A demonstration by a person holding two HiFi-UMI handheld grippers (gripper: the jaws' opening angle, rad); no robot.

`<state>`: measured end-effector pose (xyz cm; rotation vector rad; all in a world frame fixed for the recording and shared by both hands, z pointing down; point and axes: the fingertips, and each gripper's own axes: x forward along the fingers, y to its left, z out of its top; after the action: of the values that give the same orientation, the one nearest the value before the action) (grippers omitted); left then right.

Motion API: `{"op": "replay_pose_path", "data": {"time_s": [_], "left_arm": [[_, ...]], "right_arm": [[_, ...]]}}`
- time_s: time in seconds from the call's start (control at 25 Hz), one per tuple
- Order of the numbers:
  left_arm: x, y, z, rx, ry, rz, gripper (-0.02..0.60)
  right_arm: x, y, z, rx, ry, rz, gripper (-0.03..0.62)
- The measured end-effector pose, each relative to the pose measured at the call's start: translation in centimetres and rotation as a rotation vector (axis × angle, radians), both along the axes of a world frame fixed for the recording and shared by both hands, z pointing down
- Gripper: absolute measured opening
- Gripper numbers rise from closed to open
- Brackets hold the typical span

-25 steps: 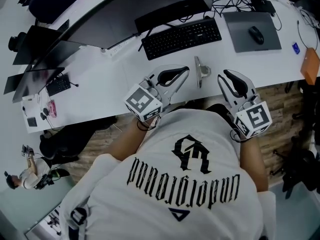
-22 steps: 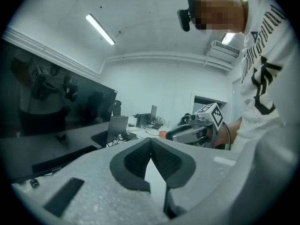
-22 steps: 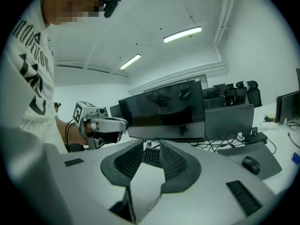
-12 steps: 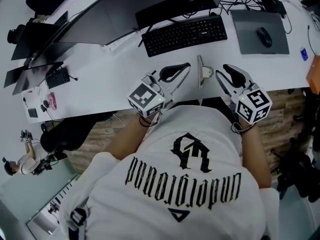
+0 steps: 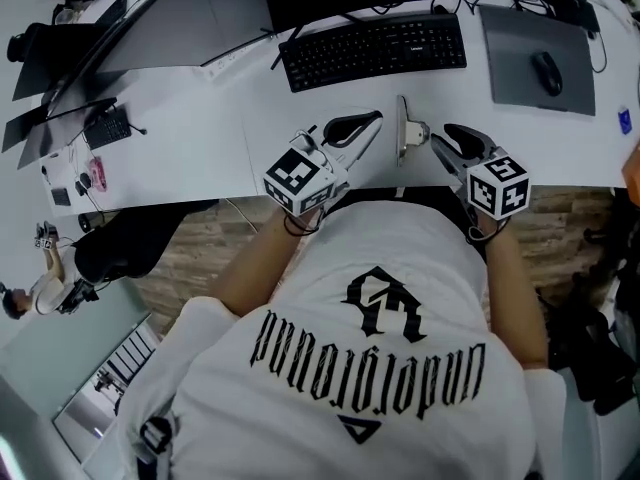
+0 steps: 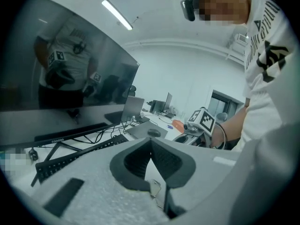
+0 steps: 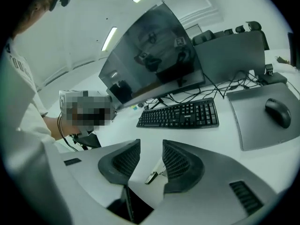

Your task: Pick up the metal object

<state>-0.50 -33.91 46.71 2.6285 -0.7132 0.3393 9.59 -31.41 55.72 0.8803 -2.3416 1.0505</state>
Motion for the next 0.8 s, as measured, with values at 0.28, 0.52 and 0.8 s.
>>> {"op": "replay_pose_path", "data": {"time_s": [0.28, 0.52, 0.8], "left_arm": [[0.7, -0.6, 3.4, -0.052, -0.014, 0.002, 0.014], [1.5, -0.4, 6.6, -0.105, -0.023, 0.018, 0.015], [1.3, 0.0, 9.1, -0.155, -0.034, 0.014, 0.014]], "right_arm": [[-0.6, 0.1, 5.2, -0.15, -0.003, -0.015, 0.13], [-1.0, 1.1, 9.6, -0.259, 0.007, -0.019, 0.13], [-1.8, 1.4, 12.3, -0.367, -0.05, 0.028, 0.13]]}}
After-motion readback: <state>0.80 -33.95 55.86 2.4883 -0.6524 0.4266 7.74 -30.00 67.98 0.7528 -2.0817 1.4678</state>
